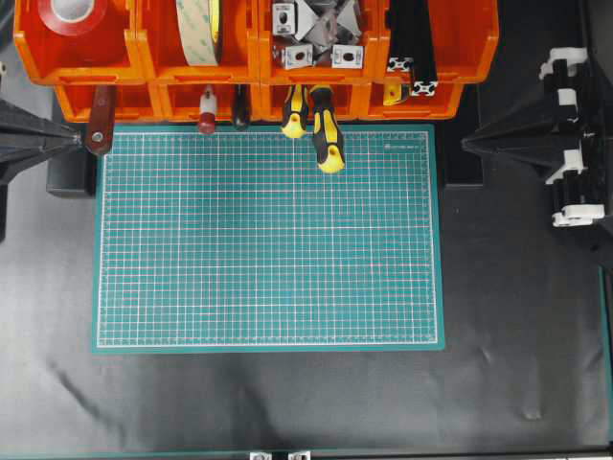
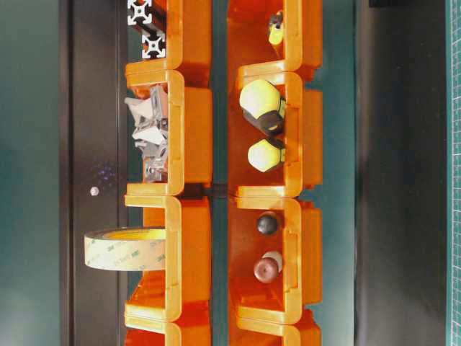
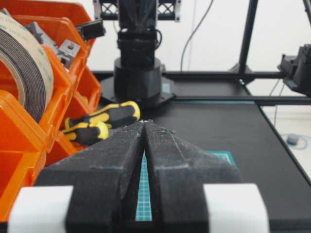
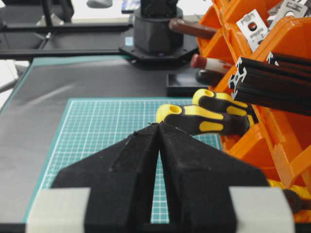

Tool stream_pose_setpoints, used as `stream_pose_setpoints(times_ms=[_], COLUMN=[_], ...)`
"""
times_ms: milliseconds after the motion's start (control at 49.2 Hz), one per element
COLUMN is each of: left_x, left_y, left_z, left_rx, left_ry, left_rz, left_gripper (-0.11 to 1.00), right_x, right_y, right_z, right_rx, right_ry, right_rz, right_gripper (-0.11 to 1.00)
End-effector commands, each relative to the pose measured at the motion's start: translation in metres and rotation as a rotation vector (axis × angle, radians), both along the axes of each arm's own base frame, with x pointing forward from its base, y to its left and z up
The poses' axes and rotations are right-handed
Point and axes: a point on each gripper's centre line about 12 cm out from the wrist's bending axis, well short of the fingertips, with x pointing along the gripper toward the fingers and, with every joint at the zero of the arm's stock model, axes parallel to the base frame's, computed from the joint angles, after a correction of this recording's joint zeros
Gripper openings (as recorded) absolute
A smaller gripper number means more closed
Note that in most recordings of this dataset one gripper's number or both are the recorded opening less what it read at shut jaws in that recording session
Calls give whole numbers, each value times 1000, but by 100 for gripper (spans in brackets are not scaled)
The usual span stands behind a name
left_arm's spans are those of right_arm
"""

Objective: Pick foam from container rack with left arm.
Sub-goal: 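Move the left gripper up toward the tape roll in the top-left bin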

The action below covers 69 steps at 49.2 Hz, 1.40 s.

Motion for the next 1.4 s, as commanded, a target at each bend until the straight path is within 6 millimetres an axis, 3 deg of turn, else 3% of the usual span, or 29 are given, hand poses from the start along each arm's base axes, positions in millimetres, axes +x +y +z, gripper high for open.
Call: stream_pose_setpoints(times_ms=[0, 61, 142, 346, 529, 732, 834, 1221, 1302, 1383], left_x=[6, 9, 10, 10, 26, 45, 47, 44, 46, 50], left_y=[-1, -1, 0, 0, 9, 31, 39, 59, 60, 61], left_z=[8, 17, 31, 80, 113, 127, 130, 136, 134, 130], left_rx=[7, -46, -109, -254, -531, -865, -950, -974, -973, -980], left_ry=[29, 73, 96, 13, 45, 124, 118, 67, 79, 101], left_rz=[-12, -10, -5, -19, 10, 136, 174, 242, 251, 263], left_gripper=[6, 7, 0, 0, 0, 0, 0, 2, 12, 35], right_x=[4, 4, 3, 3, 2, 3, 2, -1, -2, -2], right_y=[0, 2, 2, 6, 12, 13, 13, 12, 11, 11], right_z=[16, 25, 29, 30, 31, 34, 35, 43, 43, 43], right_rx=[14, 38, 80, 169, 198, 200, 191, 188, 188, 186], right_ry=[-49, -73, -84, -76, -75, -85, -90, -124, -127, -127], right_rz=[-3, 3, 3, 17, 44, 48, 50, 49, 46, 47], right_gripper=[2, 2, 0, 0, 0, 0, 0, 0, 0, 0])
